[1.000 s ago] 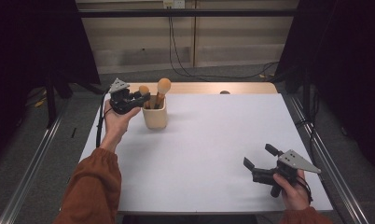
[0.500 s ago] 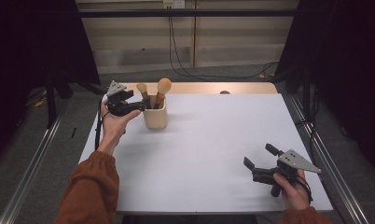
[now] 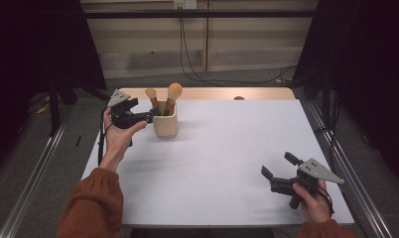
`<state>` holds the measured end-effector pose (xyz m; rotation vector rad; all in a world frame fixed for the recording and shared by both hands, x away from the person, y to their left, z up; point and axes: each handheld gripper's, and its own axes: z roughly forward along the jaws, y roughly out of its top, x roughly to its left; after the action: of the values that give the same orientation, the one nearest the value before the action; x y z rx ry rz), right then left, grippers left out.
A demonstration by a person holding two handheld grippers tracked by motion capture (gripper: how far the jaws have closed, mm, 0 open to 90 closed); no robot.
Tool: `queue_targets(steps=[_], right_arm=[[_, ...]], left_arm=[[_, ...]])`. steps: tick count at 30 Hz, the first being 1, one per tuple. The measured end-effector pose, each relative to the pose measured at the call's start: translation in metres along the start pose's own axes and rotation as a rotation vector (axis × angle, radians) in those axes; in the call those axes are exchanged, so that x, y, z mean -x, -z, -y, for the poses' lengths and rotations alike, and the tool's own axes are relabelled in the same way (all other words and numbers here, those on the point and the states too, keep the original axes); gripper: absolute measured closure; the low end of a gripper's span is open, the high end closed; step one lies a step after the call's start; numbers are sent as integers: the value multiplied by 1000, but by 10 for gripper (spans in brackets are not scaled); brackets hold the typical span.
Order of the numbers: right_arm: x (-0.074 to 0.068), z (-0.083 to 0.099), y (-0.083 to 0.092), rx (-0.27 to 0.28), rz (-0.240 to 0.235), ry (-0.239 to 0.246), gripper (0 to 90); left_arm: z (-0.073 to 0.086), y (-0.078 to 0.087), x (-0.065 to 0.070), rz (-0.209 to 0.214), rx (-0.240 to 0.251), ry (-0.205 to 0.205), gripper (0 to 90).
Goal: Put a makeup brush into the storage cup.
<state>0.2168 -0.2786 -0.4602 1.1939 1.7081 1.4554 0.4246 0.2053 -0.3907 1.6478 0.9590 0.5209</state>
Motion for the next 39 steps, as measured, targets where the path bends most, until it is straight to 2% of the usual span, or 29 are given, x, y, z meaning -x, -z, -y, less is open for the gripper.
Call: queue_targets(steps=[1, 3, 5, 9, 11, 12, 14, 20, 25, 29, 34, 39], right_arm=[[0, 0, 0, 2, -1, 4, 2], [0, 0, -1, 3, -4, 6, 2], [-1, 0, -1, 5, -7, 10, 0], [-1, 0, 0, 7, -11, 14, 0], [-1, 0, 0, 6, -9, 15, 0], [-2, 0, 1, 9, -11, 13, 0], [-2, 0, 2, 10, -11, 7, 0], [-1, 0, 1, 4, -11, 9, 0], [-2, 0, 2, 2, -10, 14, 0], [-4, 0, 2, 2, -9, 14, 0], [-3, 0, 2, -1, -7, 16, 0], [-3, 0, 4, 4, -1, 3, 0]], left_arm=[[0, 2, 0, -5, 4, 13, 45], [0, 5, 1, -13, 6, 6, 38], [1, 9, 2, -2, 9, 6, 37], [1, 16, 5, 34, 40, -21, 19], [1, 20, 8, 20, 30, -53, 18], [1, 22, 8, 13, 36, -53, 18], [2, 26, 8, 34, 46, -52, 17], [7, 39, 13, 5, 24, -85, 26], [12, 50, 12, 9, 32, -61, 27], [14, 58, 14, 19, 42, -64, 27], [17, 63, 17, 10, 33, -78, 28], [22, 68, 19, 17, 34, -72, 29]])
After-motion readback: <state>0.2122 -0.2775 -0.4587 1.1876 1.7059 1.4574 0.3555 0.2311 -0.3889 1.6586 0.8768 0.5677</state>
